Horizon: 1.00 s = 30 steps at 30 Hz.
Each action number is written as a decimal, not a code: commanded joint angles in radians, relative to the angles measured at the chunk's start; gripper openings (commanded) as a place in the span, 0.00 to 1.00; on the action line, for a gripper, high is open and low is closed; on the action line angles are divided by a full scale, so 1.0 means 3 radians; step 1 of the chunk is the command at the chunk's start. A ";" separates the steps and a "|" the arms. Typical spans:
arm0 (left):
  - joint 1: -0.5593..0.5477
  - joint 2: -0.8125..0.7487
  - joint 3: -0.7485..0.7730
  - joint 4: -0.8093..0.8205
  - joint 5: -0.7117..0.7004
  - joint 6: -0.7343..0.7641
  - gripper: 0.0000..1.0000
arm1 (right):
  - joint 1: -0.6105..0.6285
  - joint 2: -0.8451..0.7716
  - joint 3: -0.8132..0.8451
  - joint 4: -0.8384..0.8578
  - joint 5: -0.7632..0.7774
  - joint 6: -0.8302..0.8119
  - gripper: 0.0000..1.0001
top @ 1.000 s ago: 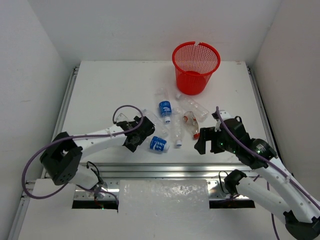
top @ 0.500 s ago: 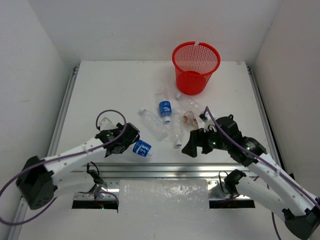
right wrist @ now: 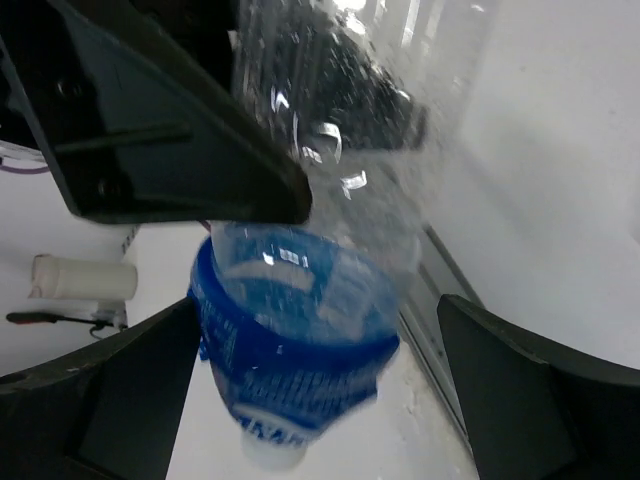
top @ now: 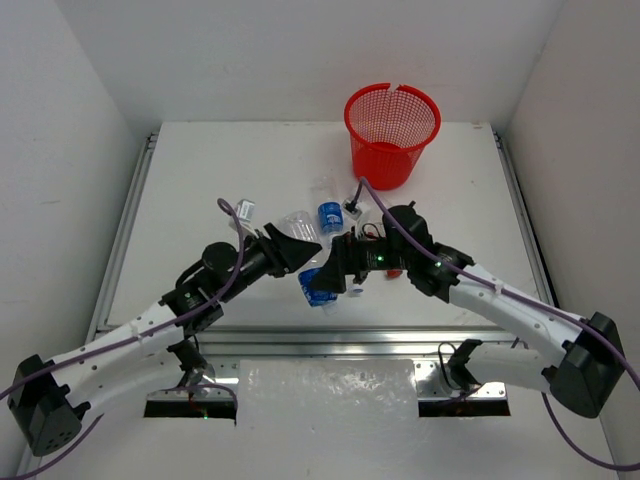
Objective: Put the plastic bottles in the bin
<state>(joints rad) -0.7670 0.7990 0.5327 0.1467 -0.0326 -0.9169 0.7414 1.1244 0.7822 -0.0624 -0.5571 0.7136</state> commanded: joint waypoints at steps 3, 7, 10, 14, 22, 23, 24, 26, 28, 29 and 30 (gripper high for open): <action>-0.0036 0.0077 -0.0012 0.0733 0.0467 0.0029 0.00 | 0.0111 0.0128 0.0123 0.0442 -0.0014 0.0198 0.98; -0.0036 0.0103 -0.0022 0.0805 0.0523 0.0014 0.00 | 0.0116 0.0051 -0.0020 0.0653 -0.0096 0.0331 0.73; -0.0036 0.0139 -0.0042 0.0866 0.0645 -0.0017 0.00 | 0.0116 -0.0071 -0.0081 0.0694 0.0087 0.0281 0.53; -0.0061 0.0190 -0.0195 0.1080 0.0850 -0.0155 0.00 | 0.0111 -0.0123 -0.0056 0.0724 0.0231 0.0199 0.11; -0.0102 0.0185 -0.0008 0.0429 0.0683 0.0100 0.78 | 0.0096 -0.0153 0.0061 0.0633 0.0389 -0.0236 0.00; -0.0102 0.0185 0.0115 0.0173 0.0383 0.0172 0.88 | 0.0090 -0.0153 0.0087 0.0572 0.0506 -0.0277 0.00; -0.0102 0.0190 0.0389 -0.0315 0.0208 0.0294 0.99 | 0.0080 -0.0143 0.0113 0.0520 0.0568 -0.0338 0.00; -0.0102 0.0256 0.0708 -0.0880 -0.0520 0.0341 1.00 | 0.0014 -0.0118 0.0164 0.0352 0.0691 -0.0384 0.00; -0.0087 0.0429 0.1285 -0.1785 -0.1085 0.0193 1.00 | -0.0078 -0.0046 0.0240 0.0219 0.0854 -0.0461 0.00; -0.0062 0.0491 0.1662 -0.2339 -0.1559 0.0041 1.00 | -0.0124 -0.0005 0.0342 0.0066 0.1017 -0.0552 0.00; -0.0056 0.0552 0.1848 -0.2618 -0.1761 -0.0057 1.00 | -0.0124 -0.0005 0.0419 0.0065 0.1125 -0.0619 0.00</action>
<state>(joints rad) -0.7914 0.9405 0.8928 -0.2413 -0.2123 -0.8822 0.7261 1.1133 0.8078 -0.0254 -0.3550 0.6205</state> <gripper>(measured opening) 0.995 0.614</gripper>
